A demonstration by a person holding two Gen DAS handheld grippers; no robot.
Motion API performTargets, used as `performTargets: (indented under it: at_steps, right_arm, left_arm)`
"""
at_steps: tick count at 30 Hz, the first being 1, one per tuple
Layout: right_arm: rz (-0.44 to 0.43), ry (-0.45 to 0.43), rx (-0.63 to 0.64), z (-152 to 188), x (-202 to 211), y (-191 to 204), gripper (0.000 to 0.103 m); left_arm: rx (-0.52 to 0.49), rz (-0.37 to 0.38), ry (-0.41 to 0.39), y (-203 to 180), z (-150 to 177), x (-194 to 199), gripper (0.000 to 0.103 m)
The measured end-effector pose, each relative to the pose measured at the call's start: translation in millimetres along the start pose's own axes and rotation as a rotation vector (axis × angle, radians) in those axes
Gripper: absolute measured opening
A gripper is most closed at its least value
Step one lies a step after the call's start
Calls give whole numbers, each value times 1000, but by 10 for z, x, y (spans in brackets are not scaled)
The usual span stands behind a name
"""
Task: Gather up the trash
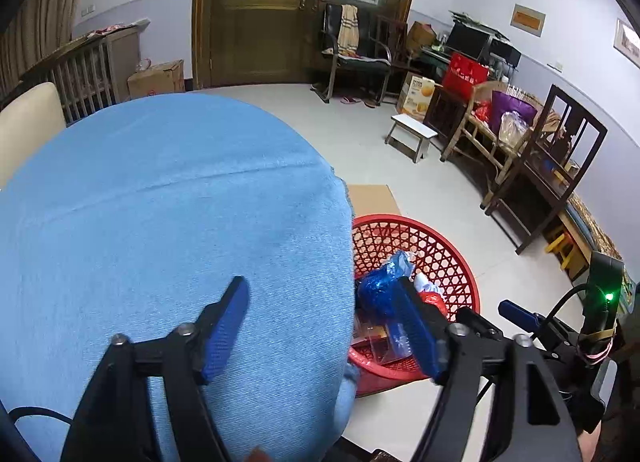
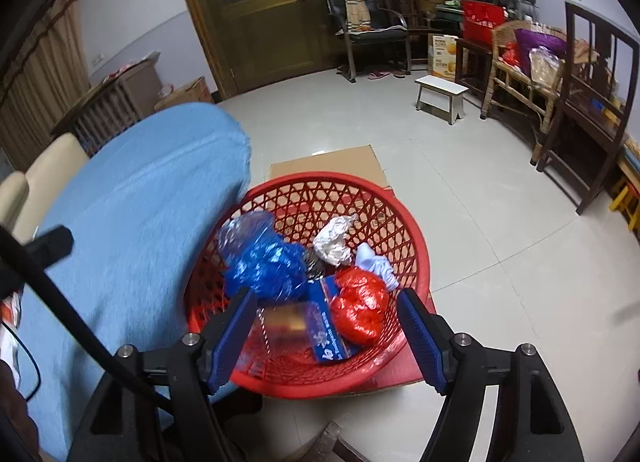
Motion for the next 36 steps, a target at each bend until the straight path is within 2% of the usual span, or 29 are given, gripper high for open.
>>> performTargets:
  at_steps: [1,12,18,24,36]
  right_arm:
    - [0,0,4,11,10,21,76]
    - [-10,-5,34,4,57,174,77]
    - [-6,-2,35,19,49,167,77]
    - [-5,1,35,41,44,158,77]
    - [15,-72,52,25,214,147,77]
  left_arm:
    - [-3,-6,-8,10,2,19,91]
    - [-5,40,-92,53,-61,210,91]
    - [-48,-10,-83,8,-20,148,91]
    - [-64,-5,-94,-23,-4,163,91]
    - [-75,-34,-79,-16,46,147,91]
Point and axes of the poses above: each gripper's, at about its wrist camera, not at the fingertips, and x roughly against the way its jaws point, y to its left, z to its underside, the point moved 2 cm from there along -x, roughly the way its jaws point, and after that the axes turned 13 degrees about -y, right-handed, at the moved point
